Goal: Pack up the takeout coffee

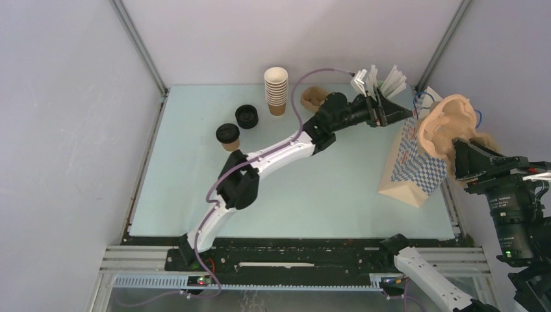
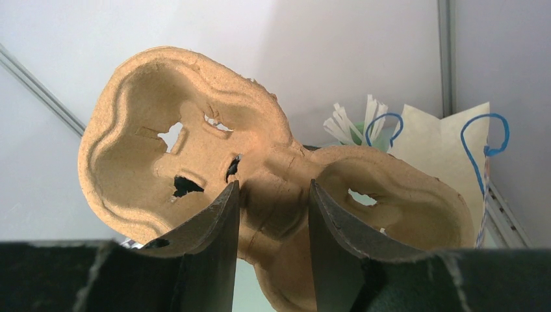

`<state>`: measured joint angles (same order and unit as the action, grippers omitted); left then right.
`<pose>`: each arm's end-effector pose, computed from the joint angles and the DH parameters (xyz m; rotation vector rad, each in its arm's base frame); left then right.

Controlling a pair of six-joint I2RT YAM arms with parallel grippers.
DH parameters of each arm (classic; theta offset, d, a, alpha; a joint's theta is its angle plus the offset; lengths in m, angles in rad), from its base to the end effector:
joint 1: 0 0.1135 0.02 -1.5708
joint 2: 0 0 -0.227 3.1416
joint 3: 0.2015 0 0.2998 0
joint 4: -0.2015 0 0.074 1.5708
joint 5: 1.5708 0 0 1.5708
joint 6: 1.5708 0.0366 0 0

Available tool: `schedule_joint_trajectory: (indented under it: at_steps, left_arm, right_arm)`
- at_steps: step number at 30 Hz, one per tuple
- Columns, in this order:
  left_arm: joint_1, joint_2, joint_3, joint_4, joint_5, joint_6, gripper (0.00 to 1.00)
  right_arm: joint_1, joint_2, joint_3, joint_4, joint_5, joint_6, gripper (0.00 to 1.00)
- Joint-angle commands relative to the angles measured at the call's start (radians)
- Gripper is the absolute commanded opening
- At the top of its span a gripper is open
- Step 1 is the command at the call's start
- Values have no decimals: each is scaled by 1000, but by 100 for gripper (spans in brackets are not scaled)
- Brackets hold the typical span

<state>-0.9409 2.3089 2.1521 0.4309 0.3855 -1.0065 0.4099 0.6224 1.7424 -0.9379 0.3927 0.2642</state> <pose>0.3283 -0.4737 0.3240 0.3459 1.5517 -1.8495 0.0199 -0.0066 0.5559 0.2267 1.3903 0.2870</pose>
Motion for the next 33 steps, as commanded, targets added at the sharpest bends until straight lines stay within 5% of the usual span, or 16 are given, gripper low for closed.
schedule_joint_trajectory:
  at_steps: [1,6,21,27,33]
  left_arm:
    - [-24,64,134,2,-83,-39,91]
    - [-61,71,117,8,-259,103,84]
    - [-96,331,413,45,-381,-168,75]
    - [-122,348,439,30,-382,-184,59]
    - [-124,351,452,34,-420,-184,24]
  right_arm:
    - [31,-22,-35,-24,38,13,0]
    - [63,-44,-31,-37,75,1,0]
    - [107,-64,30,-104,124,7,0]
    - [107,-72,20,-111,124,19,0]
    - [106,-76,13,-112,113,30,0]
